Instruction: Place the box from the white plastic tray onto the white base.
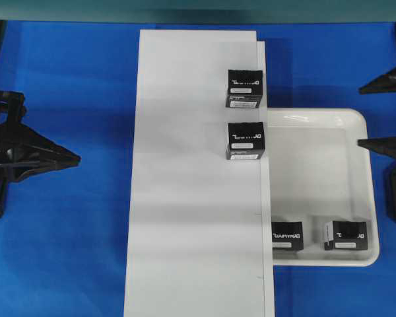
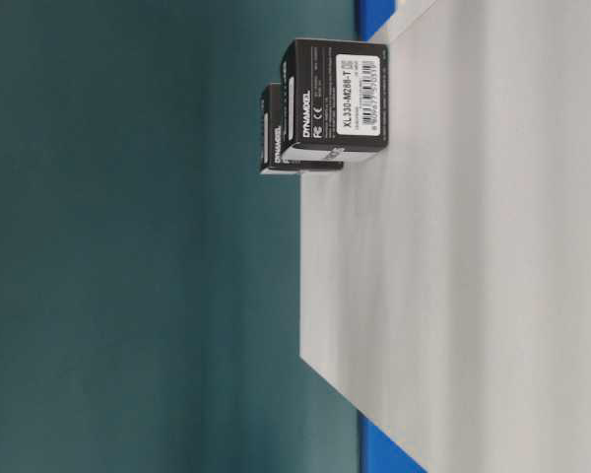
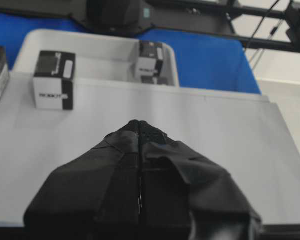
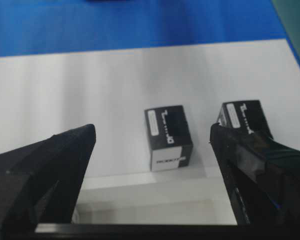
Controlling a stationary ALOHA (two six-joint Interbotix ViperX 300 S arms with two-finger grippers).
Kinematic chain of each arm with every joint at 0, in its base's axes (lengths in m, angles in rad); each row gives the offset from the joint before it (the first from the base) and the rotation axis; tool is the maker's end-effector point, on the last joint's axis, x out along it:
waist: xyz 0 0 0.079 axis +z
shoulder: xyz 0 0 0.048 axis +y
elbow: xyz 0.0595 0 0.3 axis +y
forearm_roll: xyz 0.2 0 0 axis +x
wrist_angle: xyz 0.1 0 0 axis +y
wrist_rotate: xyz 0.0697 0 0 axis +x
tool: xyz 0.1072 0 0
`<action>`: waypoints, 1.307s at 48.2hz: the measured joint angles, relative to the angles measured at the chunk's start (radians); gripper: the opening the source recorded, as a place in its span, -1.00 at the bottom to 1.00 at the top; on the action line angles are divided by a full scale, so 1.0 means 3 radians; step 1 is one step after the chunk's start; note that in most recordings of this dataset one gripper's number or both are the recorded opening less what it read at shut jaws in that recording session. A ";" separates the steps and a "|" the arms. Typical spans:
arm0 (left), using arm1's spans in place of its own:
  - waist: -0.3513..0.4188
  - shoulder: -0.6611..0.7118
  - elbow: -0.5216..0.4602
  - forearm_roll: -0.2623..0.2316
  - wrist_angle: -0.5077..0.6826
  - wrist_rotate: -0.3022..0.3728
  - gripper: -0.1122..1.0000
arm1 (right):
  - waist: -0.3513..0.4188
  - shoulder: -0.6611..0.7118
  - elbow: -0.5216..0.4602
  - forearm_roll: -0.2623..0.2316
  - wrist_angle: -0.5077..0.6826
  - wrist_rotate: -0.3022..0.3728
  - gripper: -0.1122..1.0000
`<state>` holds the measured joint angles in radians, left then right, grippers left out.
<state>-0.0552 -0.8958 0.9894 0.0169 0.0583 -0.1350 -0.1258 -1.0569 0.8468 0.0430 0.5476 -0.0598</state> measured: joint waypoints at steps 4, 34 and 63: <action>0.0000 -0.0005 0.0000 0.0000 -0.0005 0.0000 -0.93 | 0.0000 -0.0112 0.0087 0.0000 -0.0061 0.0005 0.95; -0.0005 -0.0194 -0.0005 0.0000 -0.0020 -0.0010 -0.93 | 0.0000 -0.0302 0.0261 0.0036 -0.0225 0.0005 0.95; -0.0005 -0.0189 -0.0005 0.0000 -0.0020 -0.0015 -0.93 | 0.0000 -0.0302 0.0286 0.0036 -0.0225 0.0020 0.94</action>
<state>-0.0568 -0.9526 0.9879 0.0169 0.0522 -0.1396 -0.1258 -1.1474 0.9327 0.0537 0.4801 -0.0537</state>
